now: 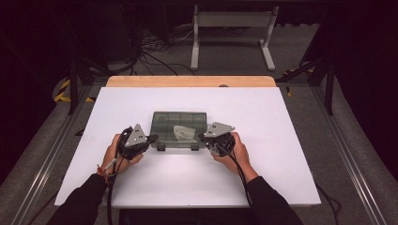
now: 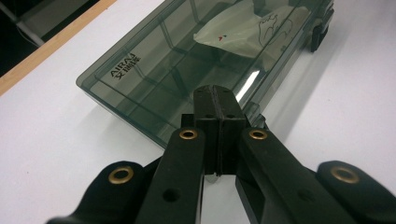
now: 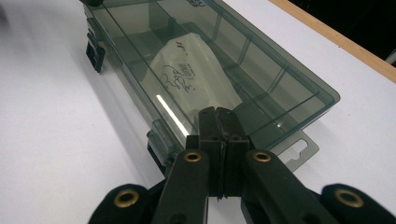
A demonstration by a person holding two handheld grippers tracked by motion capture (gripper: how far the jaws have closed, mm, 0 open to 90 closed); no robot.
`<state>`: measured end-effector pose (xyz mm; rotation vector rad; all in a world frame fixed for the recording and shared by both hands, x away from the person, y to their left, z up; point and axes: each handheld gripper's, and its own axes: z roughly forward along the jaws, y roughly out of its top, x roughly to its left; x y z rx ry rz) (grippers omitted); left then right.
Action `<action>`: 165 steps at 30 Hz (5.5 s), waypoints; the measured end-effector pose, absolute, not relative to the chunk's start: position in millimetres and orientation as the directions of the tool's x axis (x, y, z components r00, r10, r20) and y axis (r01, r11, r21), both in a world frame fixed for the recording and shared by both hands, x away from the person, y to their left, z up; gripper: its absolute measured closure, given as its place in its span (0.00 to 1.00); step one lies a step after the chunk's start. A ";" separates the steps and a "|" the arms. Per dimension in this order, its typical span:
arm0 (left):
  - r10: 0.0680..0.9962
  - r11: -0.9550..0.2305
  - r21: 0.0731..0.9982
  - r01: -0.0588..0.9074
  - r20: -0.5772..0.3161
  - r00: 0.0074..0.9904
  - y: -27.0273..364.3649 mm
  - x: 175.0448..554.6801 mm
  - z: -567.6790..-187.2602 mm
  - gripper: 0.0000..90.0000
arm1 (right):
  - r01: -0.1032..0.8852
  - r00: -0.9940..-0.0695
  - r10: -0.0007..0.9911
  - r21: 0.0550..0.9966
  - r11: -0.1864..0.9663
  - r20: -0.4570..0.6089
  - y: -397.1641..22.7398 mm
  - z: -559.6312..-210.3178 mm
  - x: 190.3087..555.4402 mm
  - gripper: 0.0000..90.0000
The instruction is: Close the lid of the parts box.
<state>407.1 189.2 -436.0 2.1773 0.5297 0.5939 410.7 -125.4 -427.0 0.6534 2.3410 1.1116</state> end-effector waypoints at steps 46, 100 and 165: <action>0.558 -0.520 0.845 0.125 0.225 0.799 193.3 400.9 -434.7 0.92 | 0.205 -0.764 0.622 0.848 0.489 -0.174 -131.8 -423.3 399.8 0.96; 0.582 -0.449 0.887 0.103 0.203 0.788 187.2 393.4 -432.2 0.05 | 0.197 -0.693 0.694 0.875 0.442 -0.194 -128.9 -424.6 403.2 0.06; 0.566 -0.449 0.894 0.004 0.281 0.775 217.6 336.4 -410.8 0.04 | 0.152 -0.616 0.729 0.862 0.483 -0.299 -199.8 -402.7 346.8 0.08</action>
